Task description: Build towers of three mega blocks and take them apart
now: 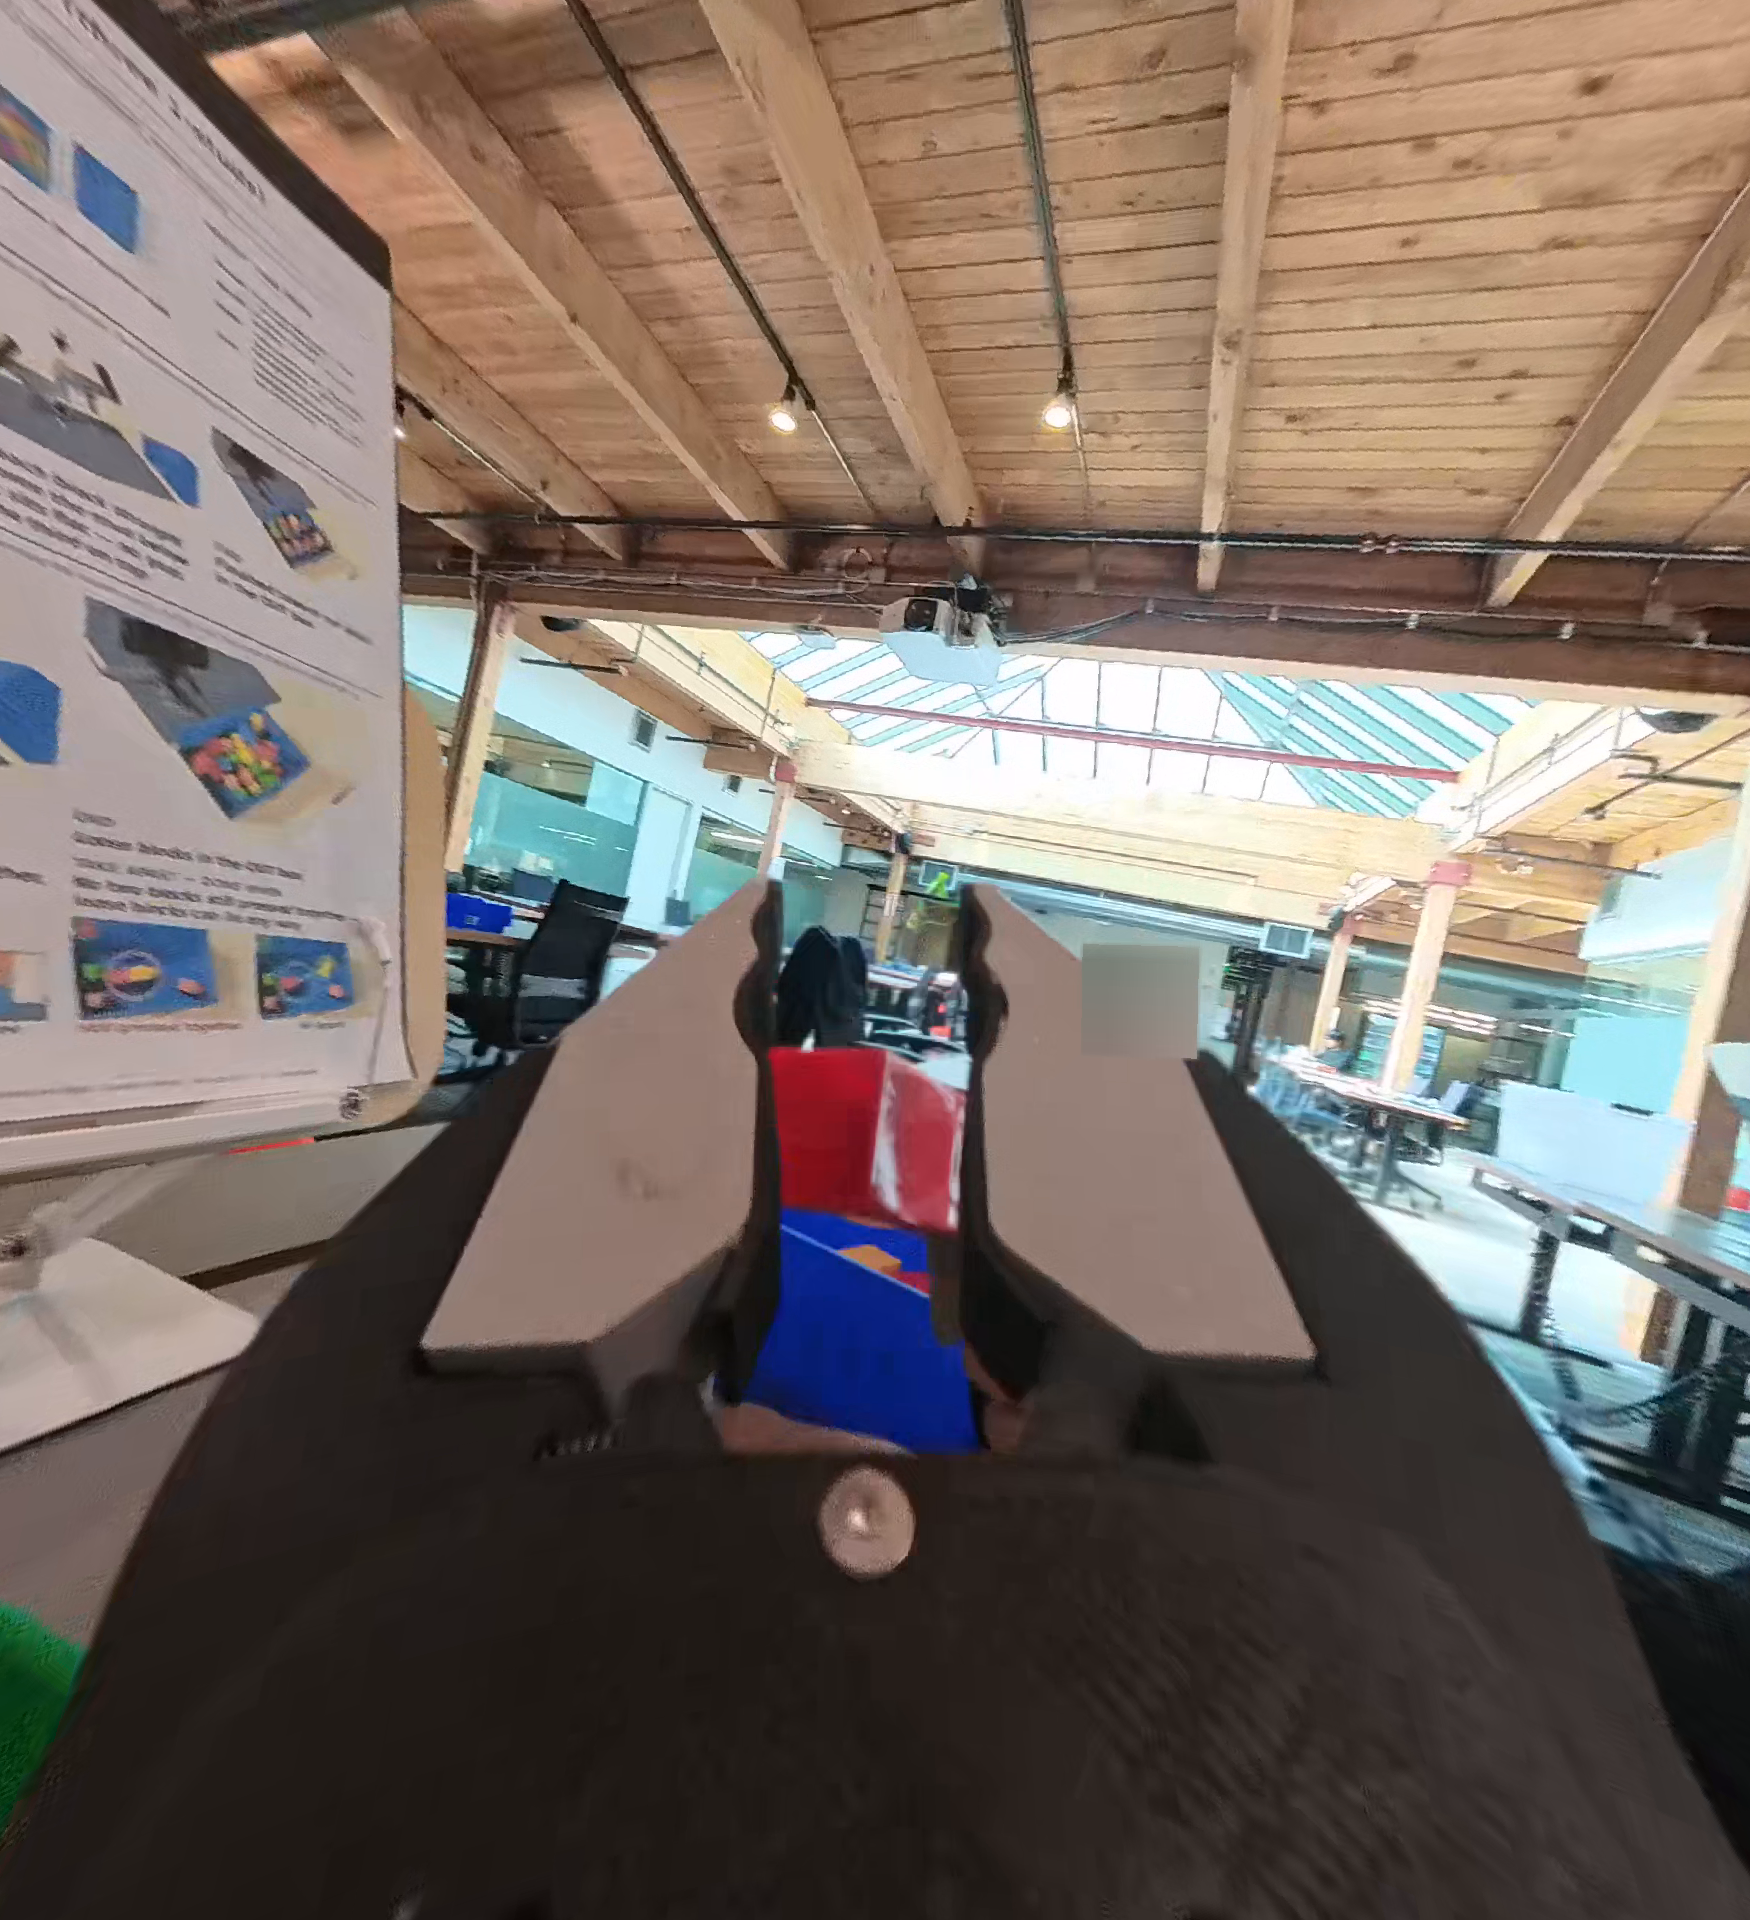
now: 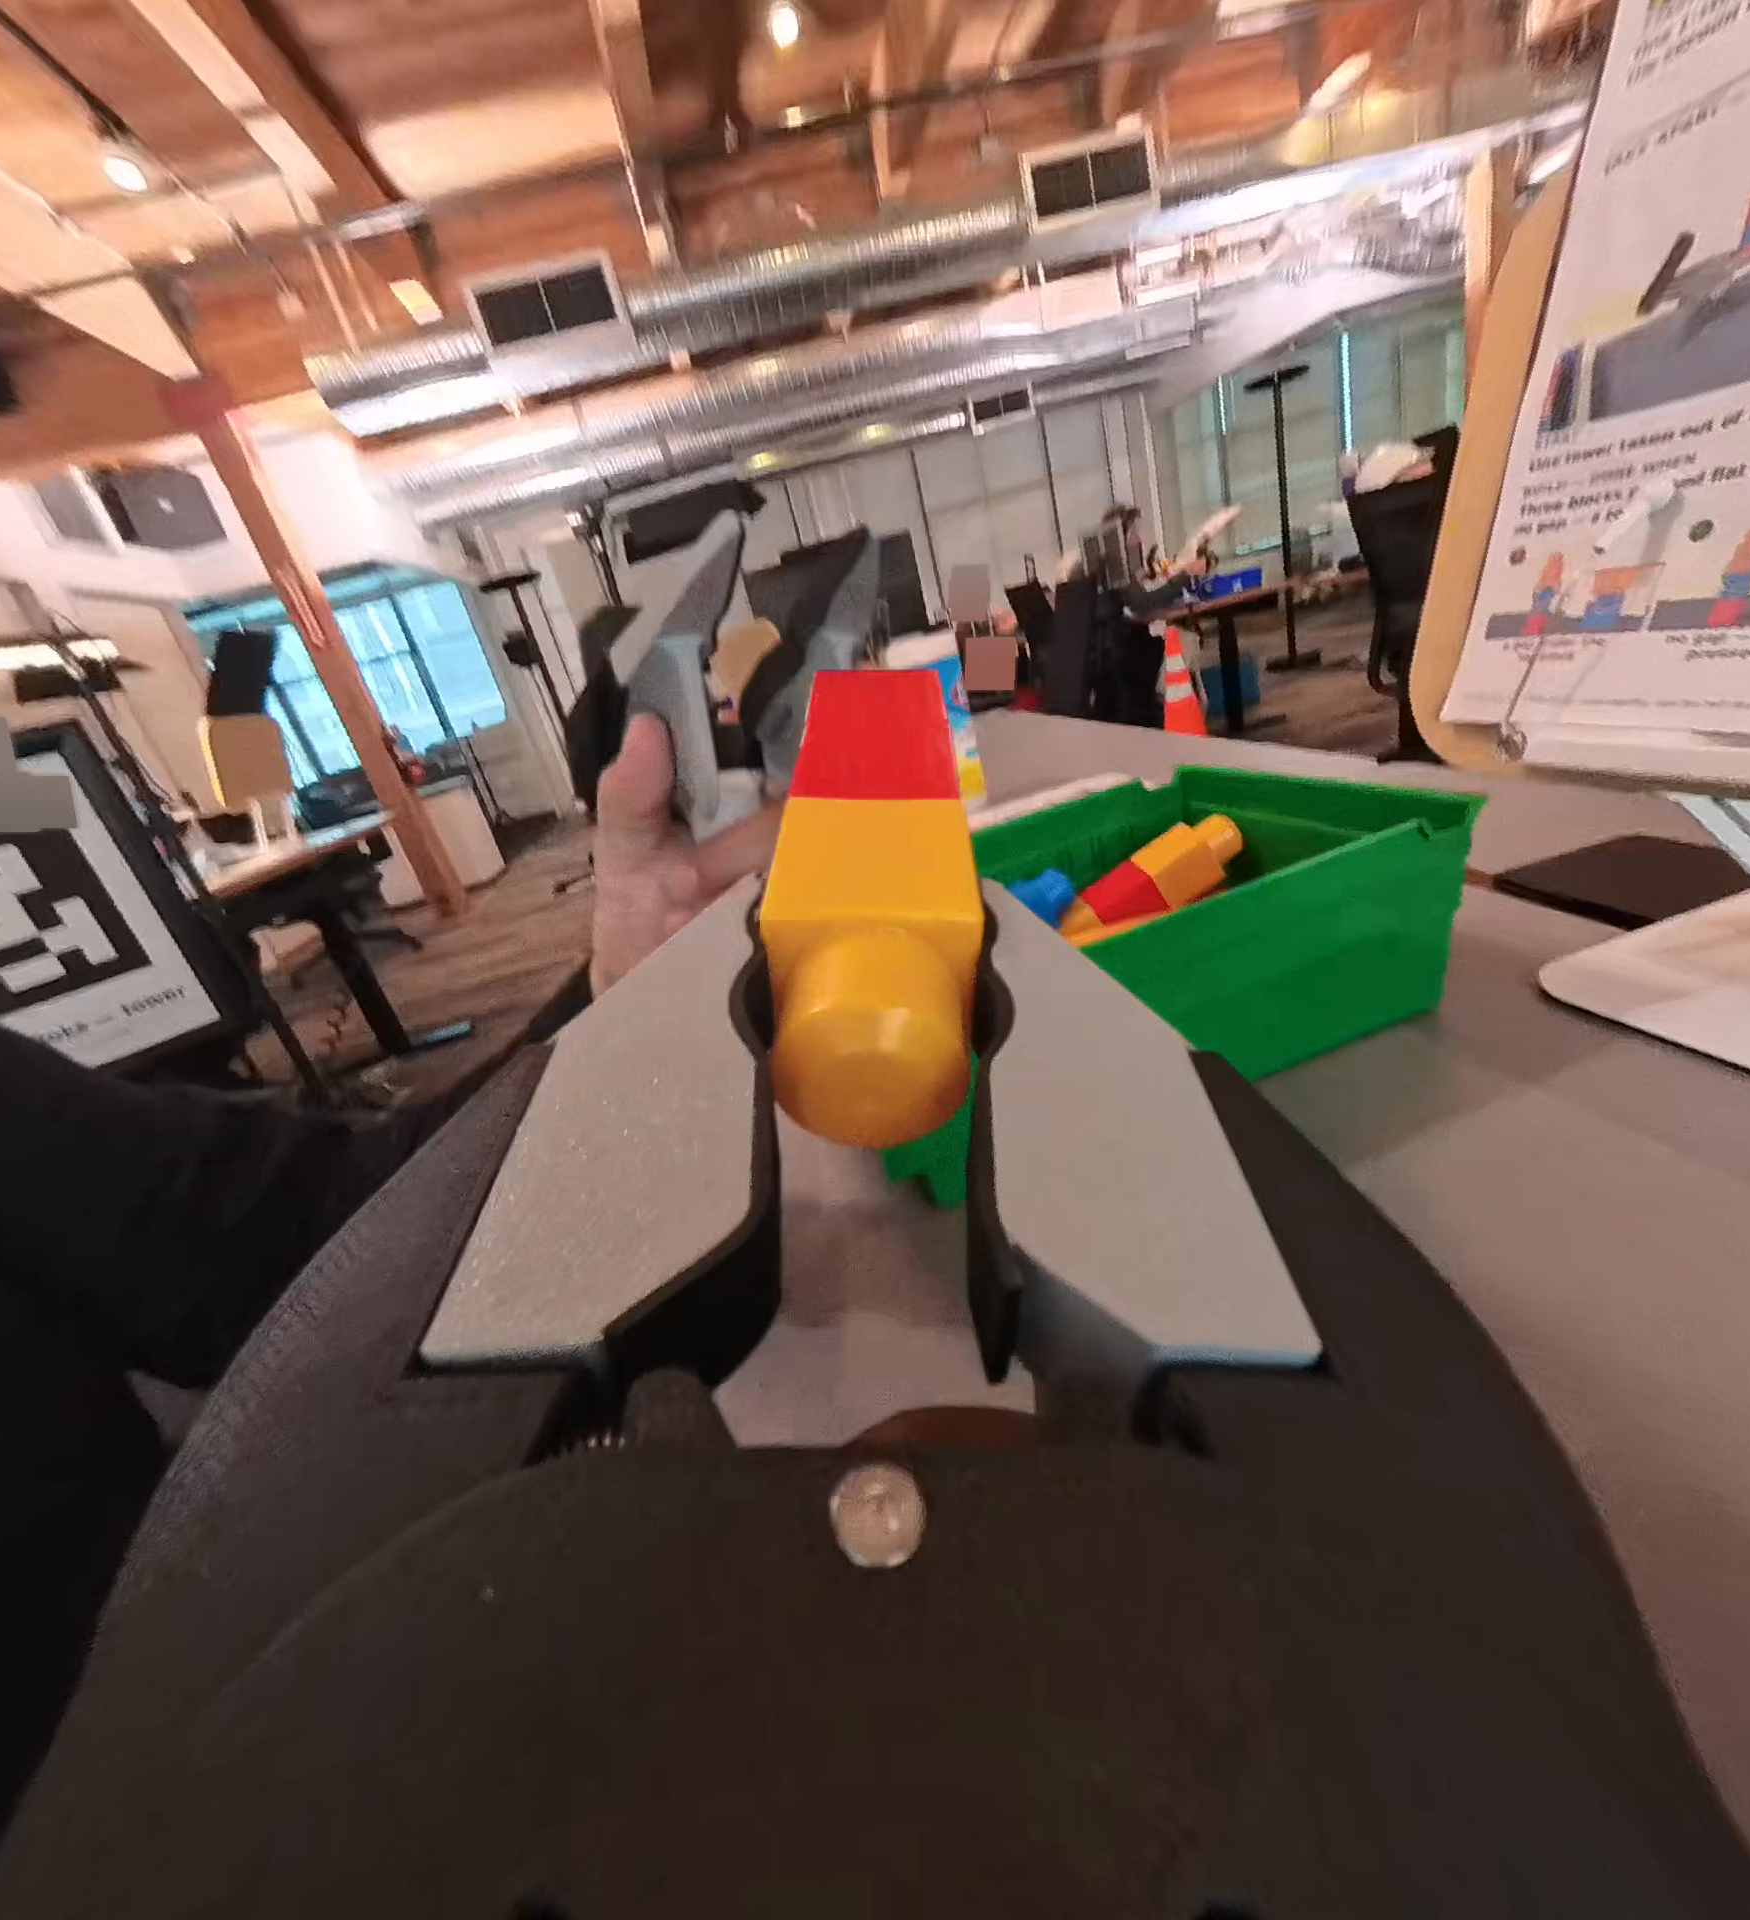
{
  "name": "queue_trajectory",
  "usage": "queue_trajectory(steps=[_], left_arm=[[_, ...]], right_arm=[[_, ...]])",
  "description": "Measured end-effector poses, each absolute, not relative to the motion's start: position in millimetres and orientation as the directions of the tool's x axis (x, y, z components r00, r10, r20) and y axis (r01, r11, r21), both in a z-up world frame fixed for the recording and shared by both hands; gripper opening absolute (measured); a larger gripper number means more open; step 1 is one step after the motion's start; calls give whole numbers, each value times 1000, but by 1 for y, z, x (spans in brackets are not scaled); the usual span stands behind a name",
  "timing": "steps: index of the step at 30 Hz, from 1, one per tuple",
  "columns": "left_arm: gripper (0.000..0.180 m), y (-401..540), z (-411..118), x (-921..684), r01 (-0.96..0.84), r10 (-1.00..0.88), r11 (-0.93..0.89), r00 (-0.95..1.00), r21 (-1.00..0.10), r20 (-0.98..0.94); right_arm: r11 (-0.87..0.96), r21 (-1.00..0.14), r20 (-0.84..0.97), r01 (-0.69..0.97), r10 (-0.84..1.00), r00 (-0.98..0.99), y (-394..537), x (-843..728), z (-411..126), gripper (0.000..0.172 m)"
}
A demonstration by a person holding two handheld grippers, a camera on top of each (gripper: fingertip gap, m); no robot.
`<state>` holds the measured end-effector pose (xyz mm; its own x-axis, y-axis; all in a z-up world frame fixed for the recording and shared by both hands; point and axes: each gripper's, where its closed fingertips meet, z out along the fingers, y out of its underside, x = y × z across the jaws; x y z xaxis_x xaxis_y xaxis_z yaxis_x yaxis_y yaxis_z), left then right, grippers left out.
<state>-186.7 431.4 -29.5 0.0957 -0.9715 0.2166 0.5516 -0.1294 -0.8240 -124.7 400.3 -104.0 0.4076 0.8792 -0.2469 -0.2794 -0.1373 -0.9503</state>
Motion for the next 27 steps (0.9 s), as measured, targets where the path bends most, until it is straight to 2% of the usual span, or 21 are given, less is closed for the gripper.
queue_trajectory(steps=[2, 4, 6, 9, 15, 17, 24, 27], left_arm=[[22, 433, -34, -187, 491, -975, -74, 148, -868, 167], [23, 430, -51, -172, 353, -981, -69, 147, -933, 128], [24, 427, -70, -156, 235, -984, -83, 134, -968, 116], [20, 425, -86, -145, 137, -984, -81, 144, -987, 101], [3, 419, -107, -128, 60, -983, -143, 104, -988, 148], [11, 419, -111, -123, 54, -980, -162, 104, -985, 167], [10, 412, -122, -114, 11, -975, -210, 68, -978, 211], [4, 407, -121, -111, 7, -977, -208, 54, -978, 208]], right_arm=[[-163, -974, -218, -160, 869, 444, 402, -124, -120, 33], [-156, -985, -170, -68, 868, 467, 401, -123, -129, 33], [-136, -989, -148, -59, 869, 471, 399, -122, -127, 33], [-108, -986, -158, -129, 866, 475, 397, -115, -112, 33], [-89, -984, -153, -152, 859, 488, 396, -107, -105, 33], [-92, -982, -161, -162, 857, 489, 396, -107, -105, 33], [-84, -982, -161, -171, 847, 507, 399, -109, -105, 33], [-66, -984, -143, -163, 840, 524, 400, -111, -105, 33]])
